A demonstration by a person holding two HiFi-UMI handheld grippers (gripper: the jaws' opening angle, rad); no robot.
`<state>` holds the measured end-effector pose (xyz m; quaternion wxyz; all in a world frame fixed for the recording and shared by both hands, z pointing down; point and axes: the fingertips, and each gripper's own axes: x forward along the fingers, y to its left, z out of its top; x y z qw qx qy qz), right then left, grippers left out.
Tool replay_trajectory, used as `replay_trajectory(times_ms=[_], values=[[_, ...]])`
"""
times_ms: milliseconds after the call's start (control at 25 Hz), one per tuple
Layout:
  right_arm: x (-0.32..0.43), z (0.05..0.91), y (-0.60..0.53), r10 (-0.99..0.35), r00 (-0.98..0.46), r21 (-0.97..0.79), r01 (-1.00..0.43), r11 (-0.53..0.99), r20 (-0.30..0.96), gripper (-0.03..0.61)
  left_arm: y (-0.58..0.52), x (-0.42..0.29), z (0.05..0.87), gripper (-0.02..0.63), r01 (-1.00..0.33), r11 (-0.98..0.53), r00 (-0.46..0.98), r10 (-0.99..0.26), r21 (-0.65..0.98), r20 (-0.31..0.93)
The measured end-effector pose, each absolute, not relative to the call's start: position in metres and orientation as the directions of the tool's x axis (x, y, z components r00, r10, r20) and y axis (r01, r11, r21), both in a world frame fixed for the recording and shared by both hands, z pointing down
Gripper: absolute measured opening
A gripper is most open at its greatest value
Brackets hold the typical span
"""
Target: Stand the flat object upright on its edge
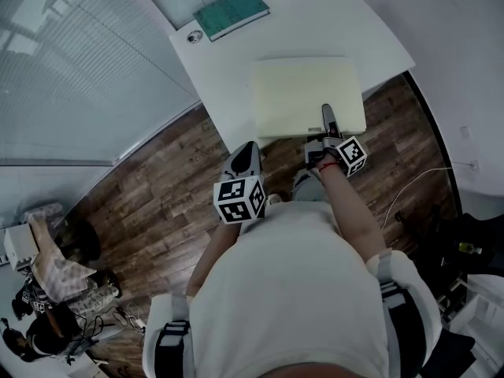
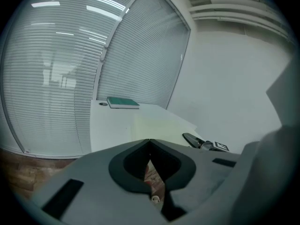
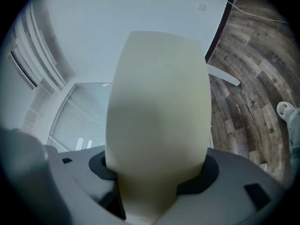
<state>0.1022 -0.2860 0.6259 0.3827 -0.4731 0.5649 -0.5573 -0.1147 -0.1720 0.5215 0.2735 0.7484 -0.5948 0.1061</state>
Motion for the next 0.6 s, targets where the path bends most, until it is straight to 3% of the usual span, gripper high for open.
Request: replay_trajectory(times_ms=[600], values=[[0.106,0.617,-0.269,-0.966,-0.240,-0.993,-0.094,-0.078,0.098,0.282,-0.155,-0.119,0.516,0.020,-0.948,-0.147,0.271,-0.840,0.283,0.471]])
